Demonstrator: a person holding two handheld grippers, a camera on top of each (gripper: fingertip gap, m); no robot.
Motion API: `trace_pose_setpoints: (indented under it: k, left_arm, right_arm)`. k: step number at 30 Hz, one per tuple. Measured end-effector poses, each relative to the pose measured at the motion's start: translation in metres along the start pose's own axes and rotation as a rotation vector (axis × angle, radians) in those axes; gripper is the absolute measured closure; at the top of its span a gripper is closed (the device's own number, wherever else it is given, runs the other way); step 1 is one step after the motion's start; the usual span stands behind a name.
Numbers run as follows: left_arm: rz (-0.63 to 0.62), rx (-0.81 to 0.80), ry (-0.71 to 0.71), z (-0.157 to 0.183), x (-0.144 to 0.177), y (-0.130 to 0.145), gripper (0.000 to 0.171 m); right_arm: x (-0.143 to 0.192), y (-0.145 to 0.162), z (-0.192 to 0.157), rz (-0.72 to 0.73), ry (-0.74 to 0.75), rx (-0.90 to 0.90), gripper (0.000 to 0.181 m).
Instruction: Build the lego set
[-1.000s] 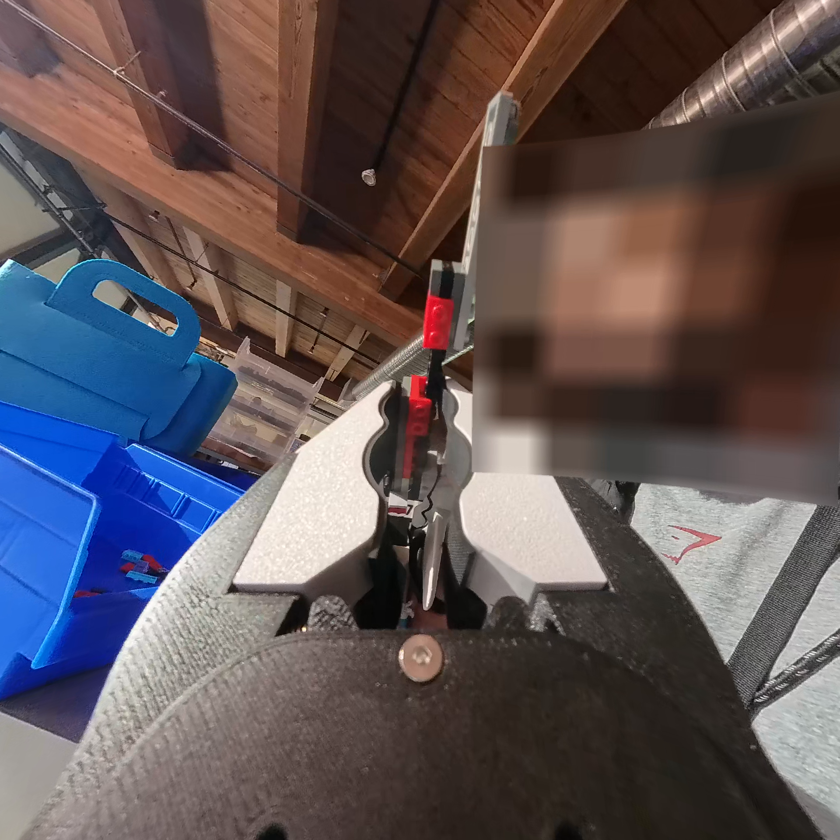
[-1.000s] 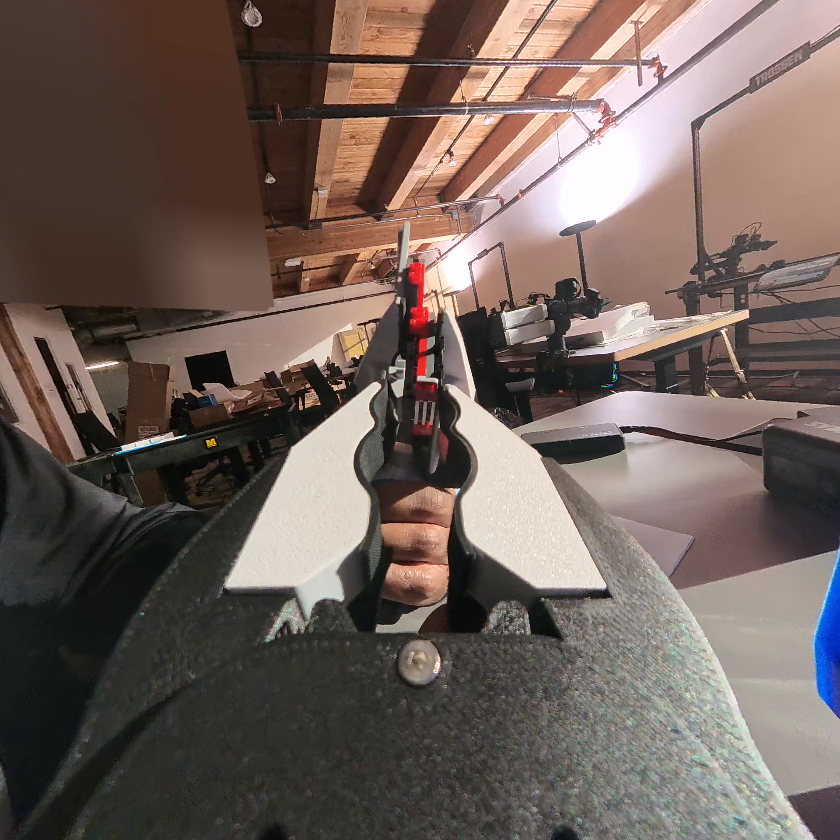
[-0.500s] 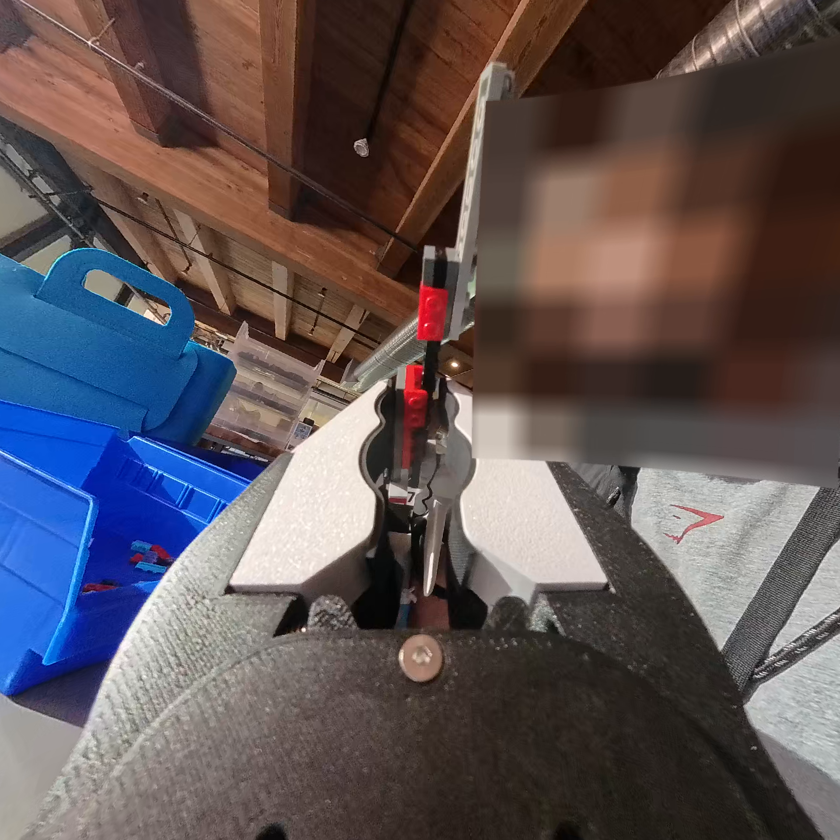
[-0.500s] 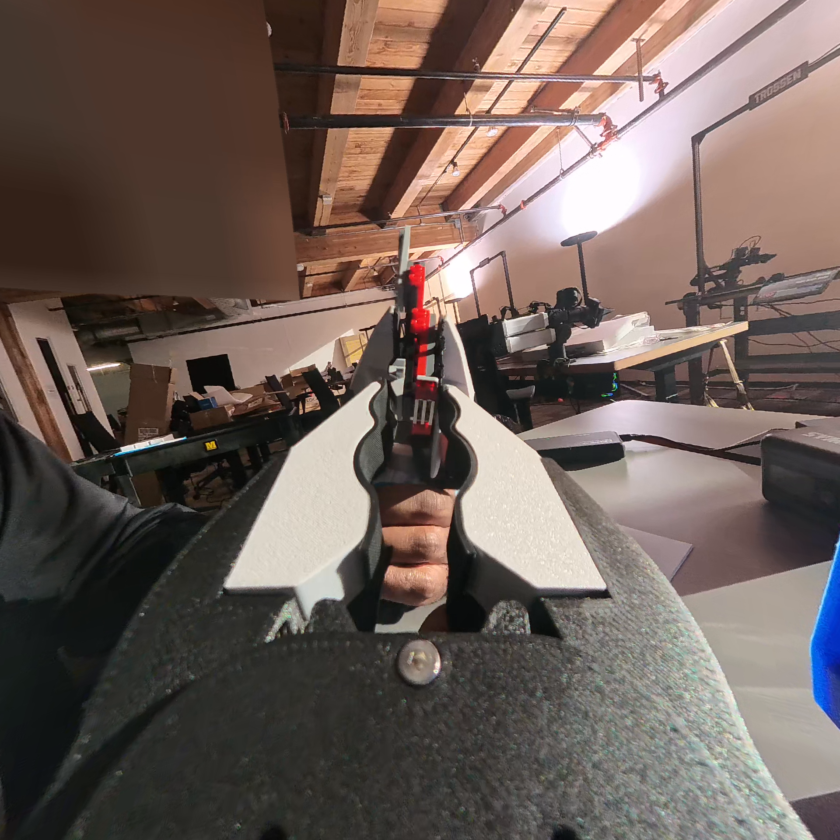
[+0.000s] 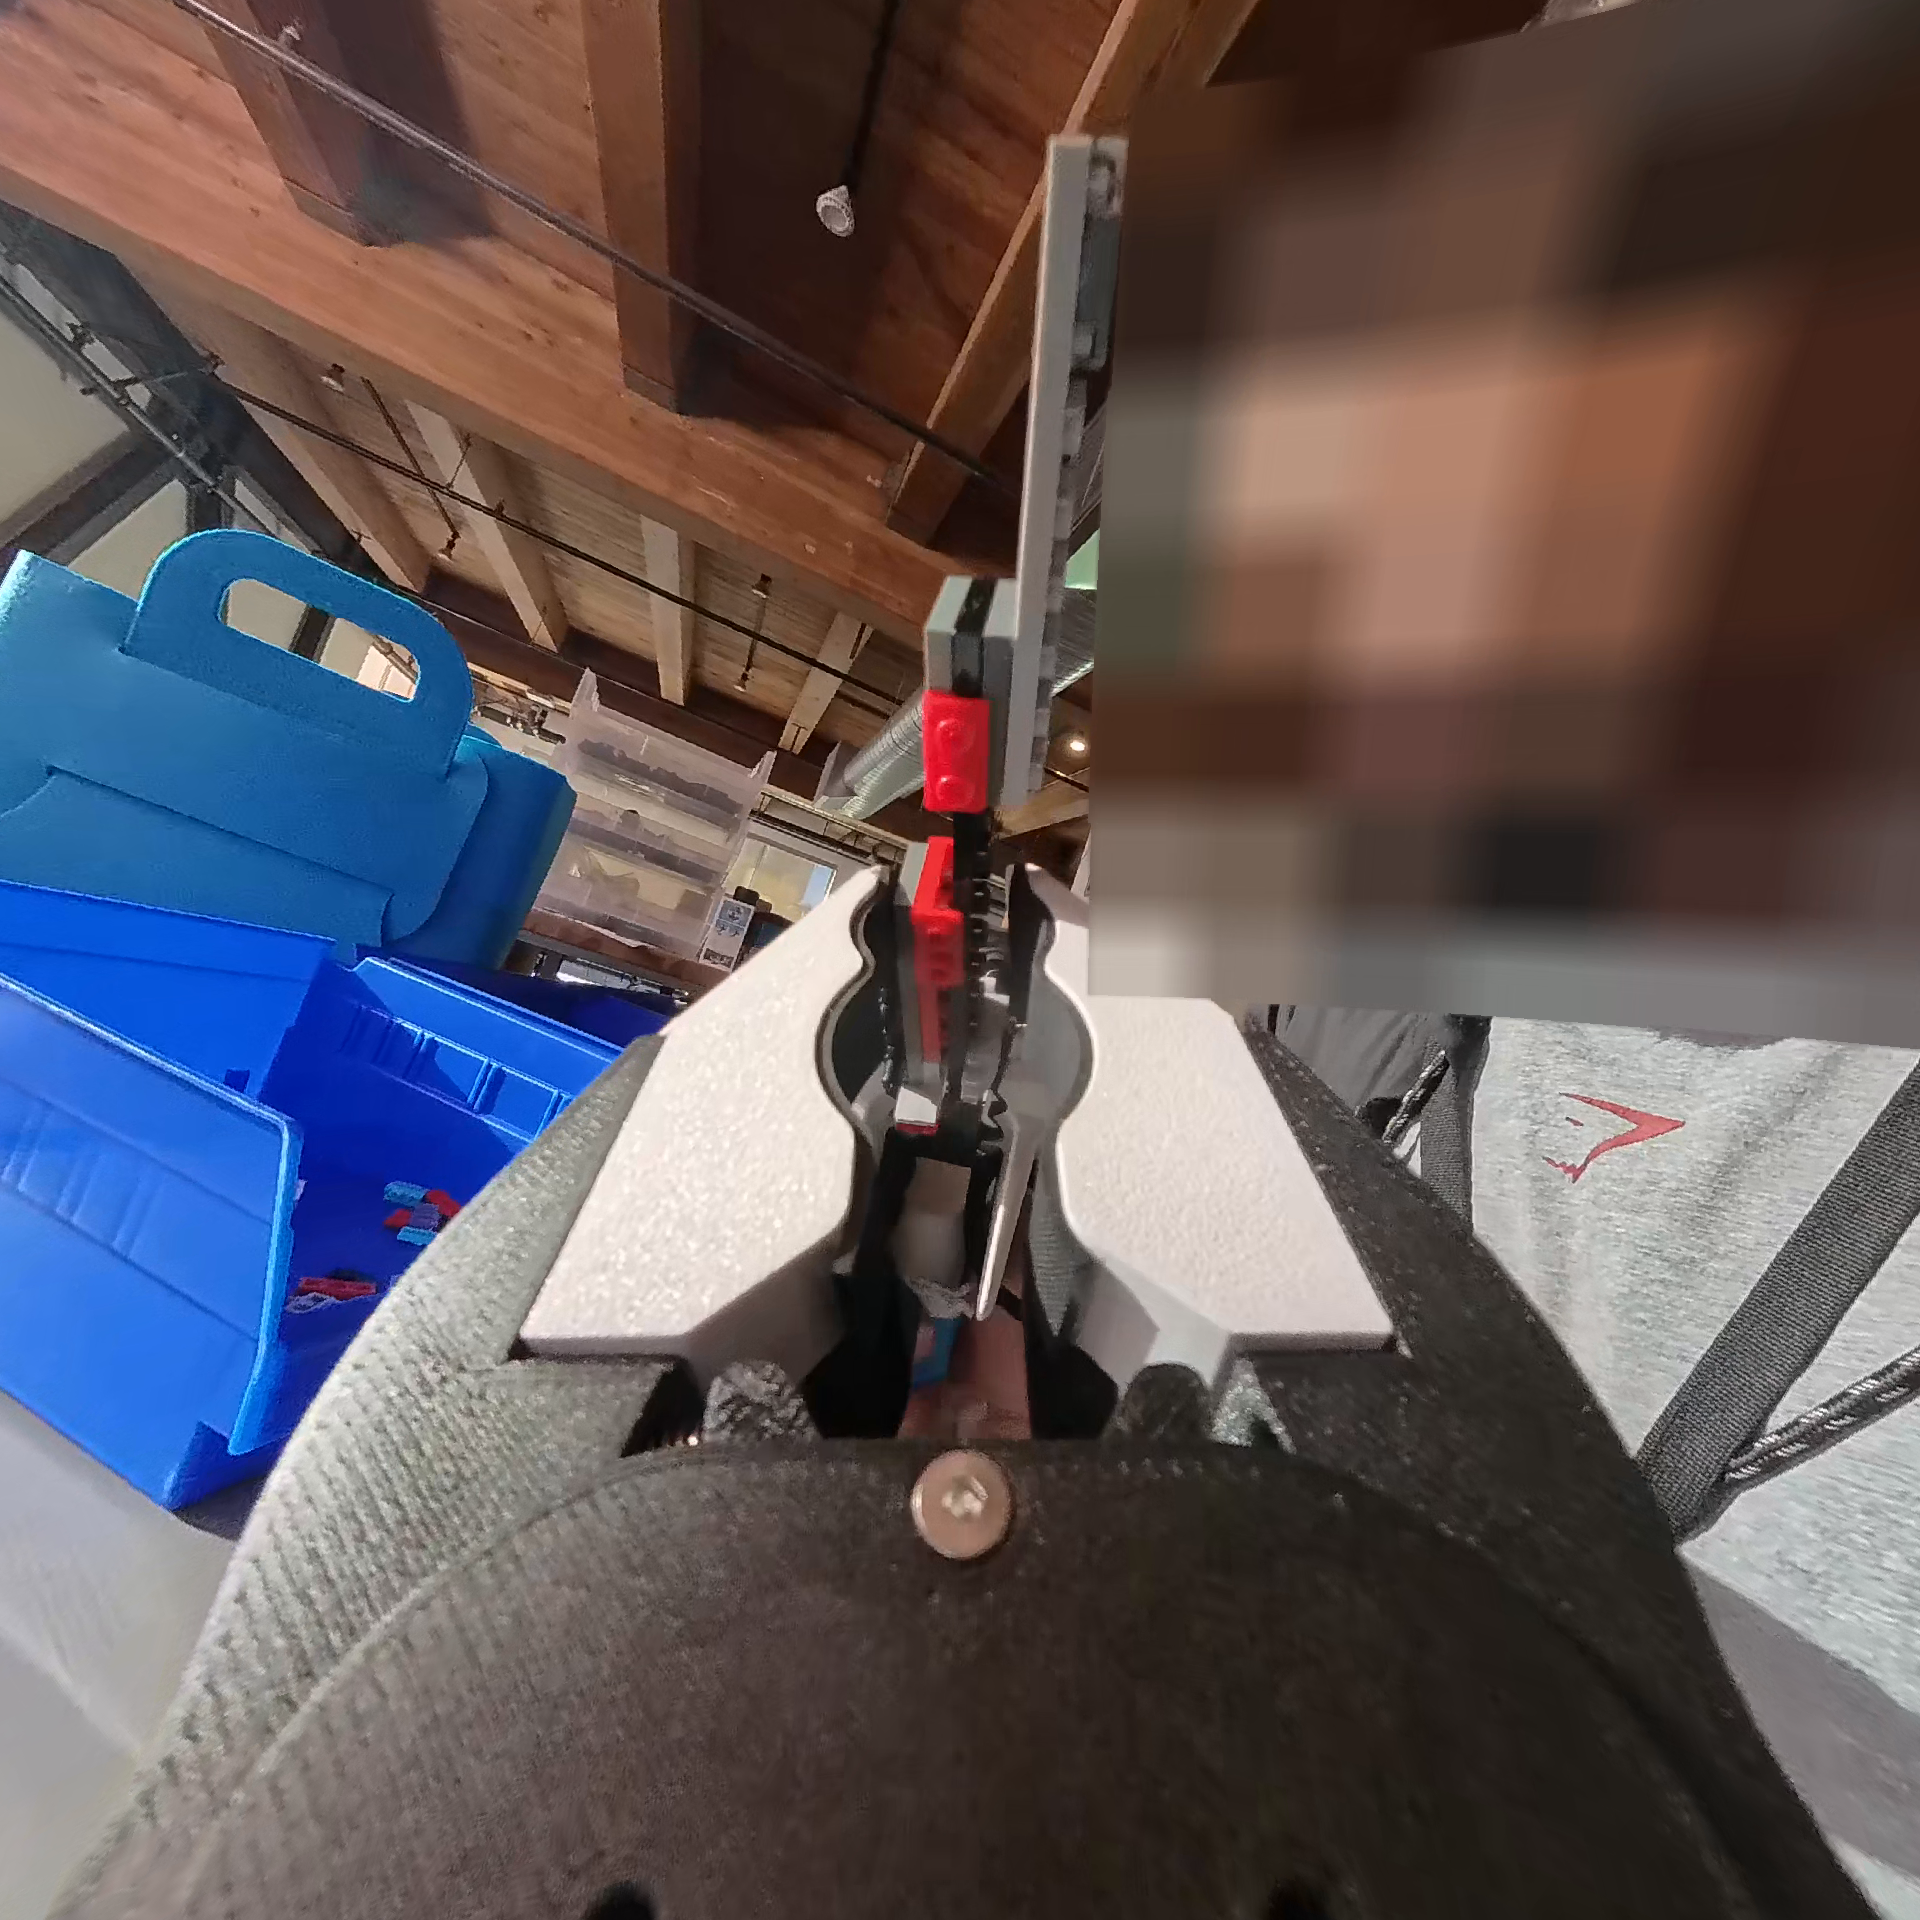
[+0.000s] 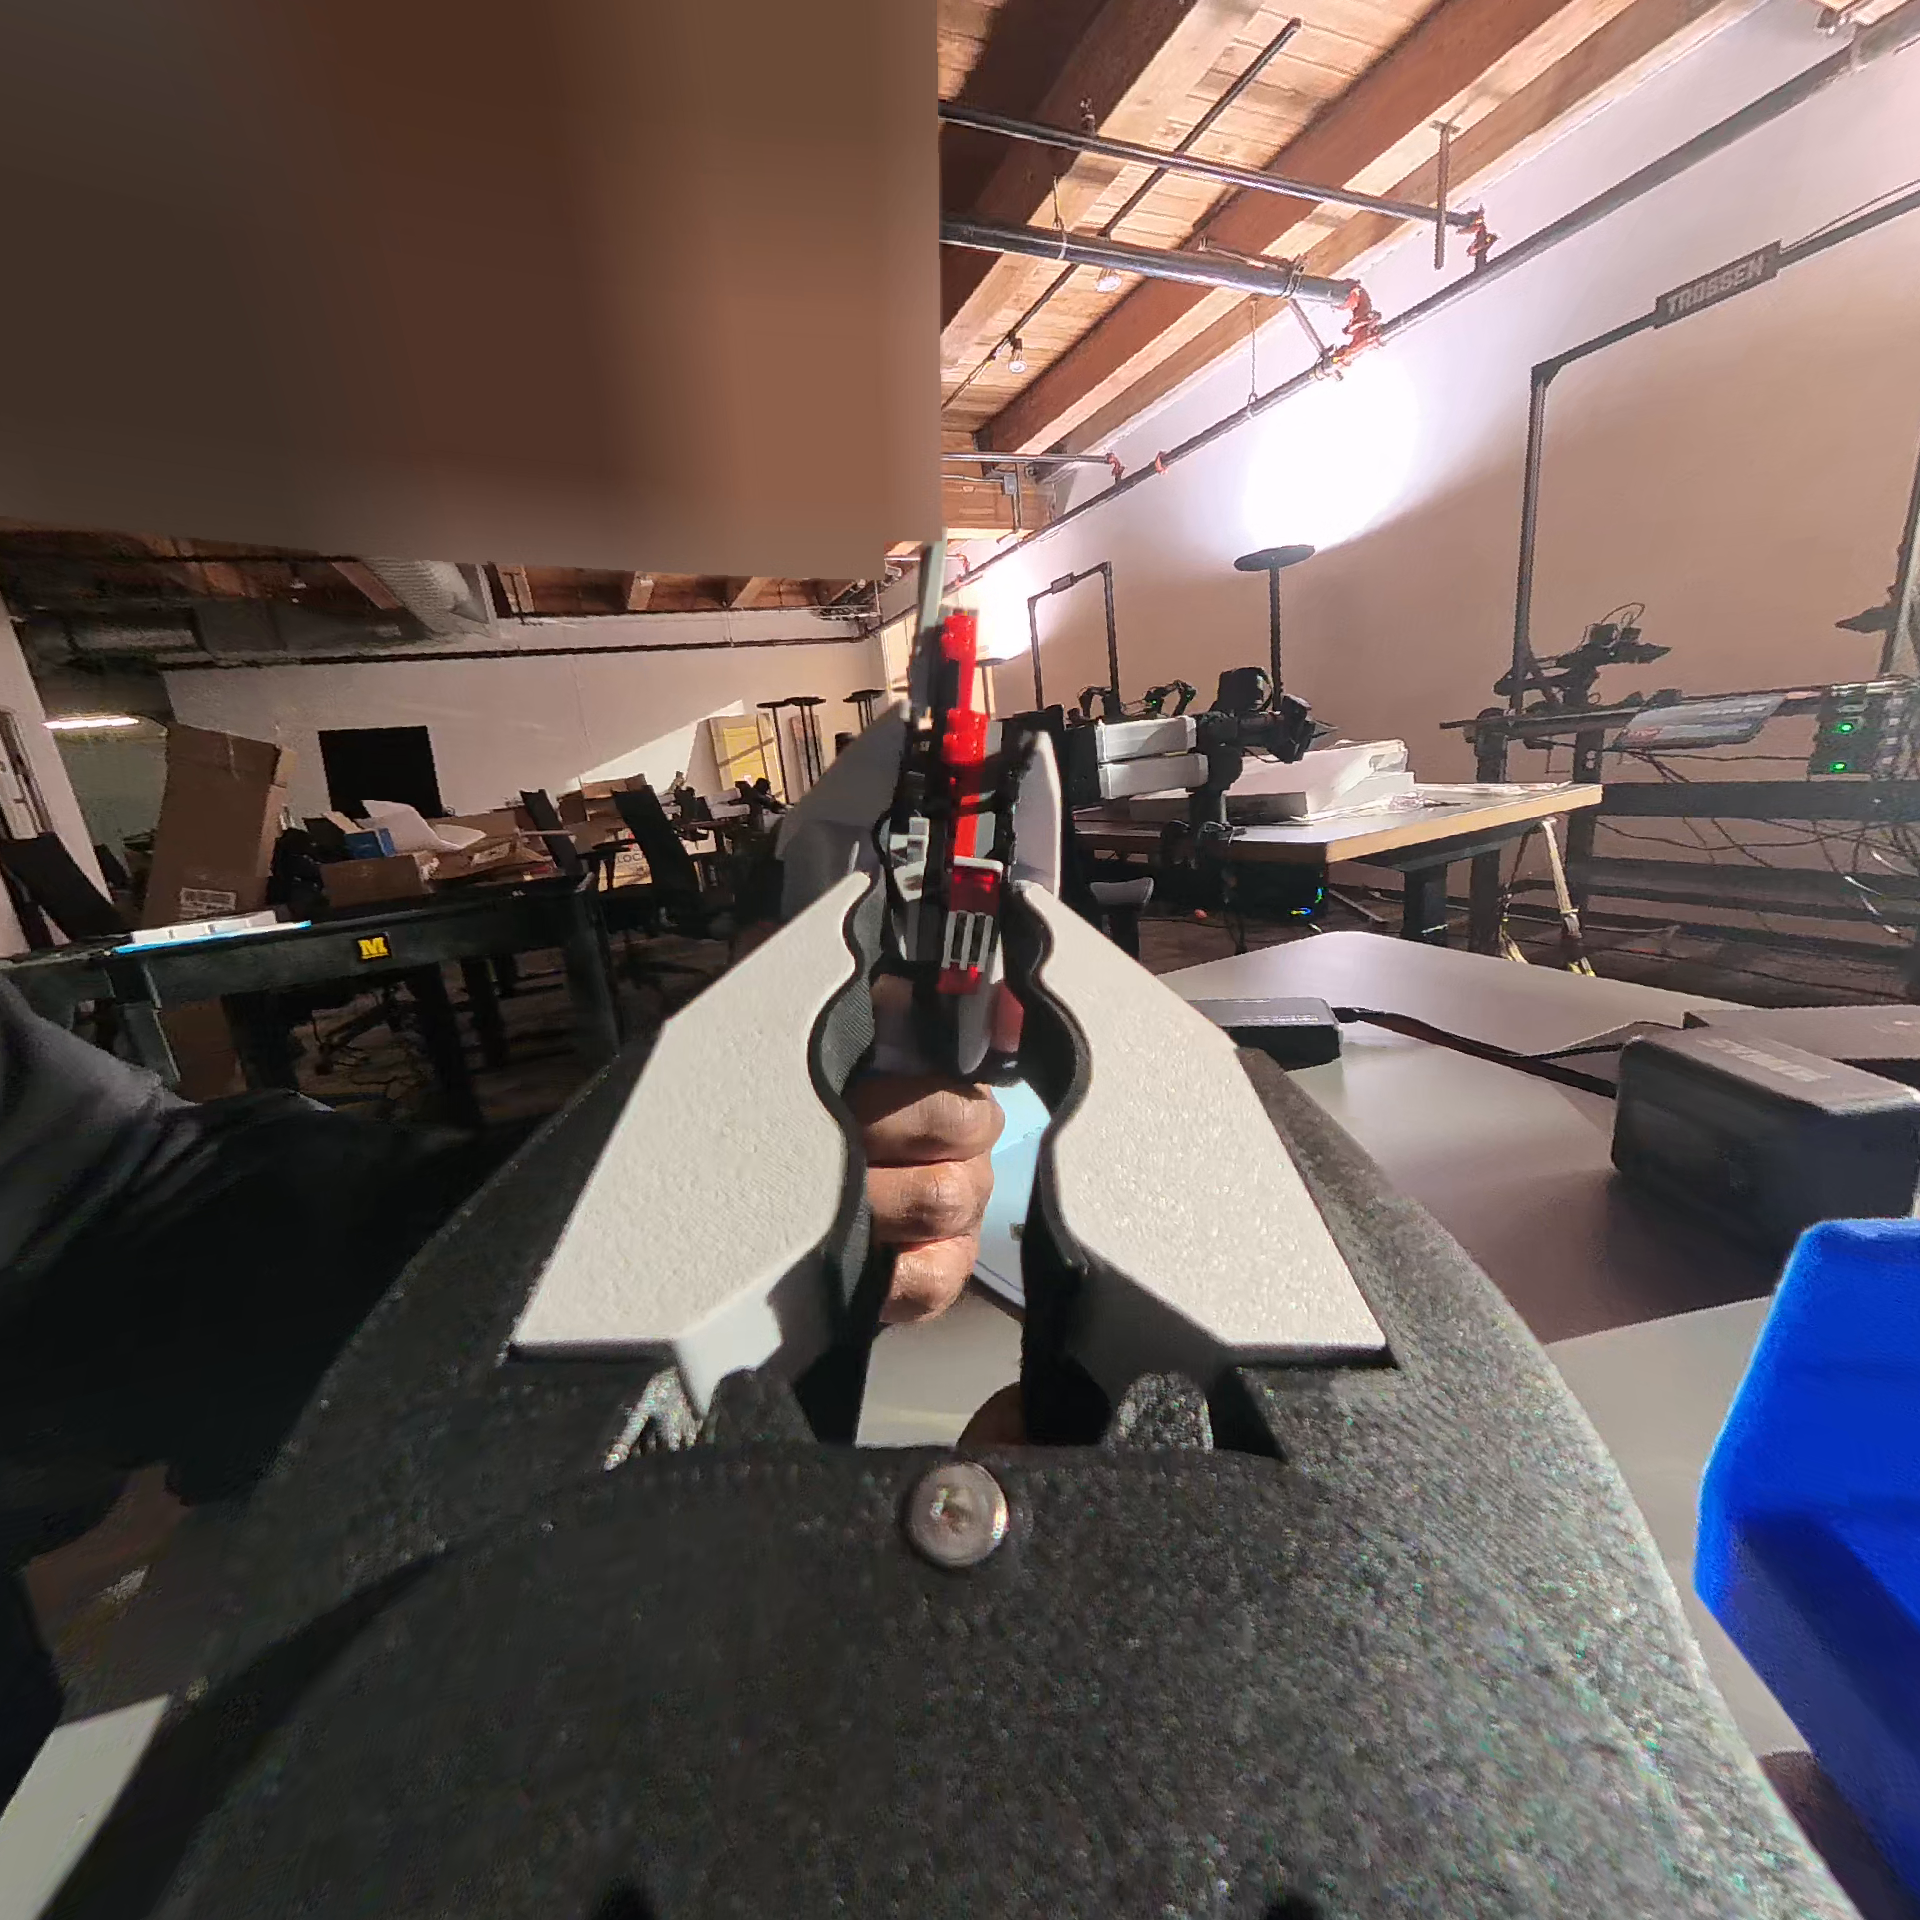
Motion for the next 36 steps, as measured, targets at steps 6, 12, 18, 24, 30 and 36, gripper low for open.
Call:
trace_pose_setpoints:
  k: [6,12,18,24,30,36]
  left_arm:
    - [-0.015,-0.008,0.019,0.0010,0.0017,-0.0018,0.149]
    - [-0.023,-0.015,0.034,0.0016,0.0028,-0.0022,0.149]
    - [-0.053,-0.041,0.045,0.0045,0.0027,-0.0041,0.148]
    - [-0.097,-0.069,0.049,0.0080,0.0031,-0.0076,0.143]
    - [-0.116,-0.072,0.039,0.0079,0.0037,-0.0088,0.140]
    - [-0.223,-0.101,-0.010,0.0059,-0.0005,-0.0022,0.131]
  right_arm:
    - [-0.0002,-0.0019,-0.0025,-0.003,0.003,0.037,0.158]
    - [0.0000,-0.0026,-0.0038,0.000,-0.005,0.041,0.158]
    - [0.0007,-0.0028,-0.0048,0.011,-0.023,0.049,0.158]
    - [0.0012,-0.0032,-0.0054,0.018,-0.032,0.069,0.158]
    - [0.0026,-0.0041,-0.0035,0.028,-0.035,0.082,0.158]
    - [0.0039,-0.0065,-0.0052,0.051,-0.068,0.095,0.158]
Point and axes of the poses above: each gripper's, where its closed fingertips meet, x back along the fingers, y out of its underside, z = x × y across the jaws, the point moved 10 cm from there along x, back along the fingers, and after that the axes turned 4 degrees about -z, right-handed, at the moved point
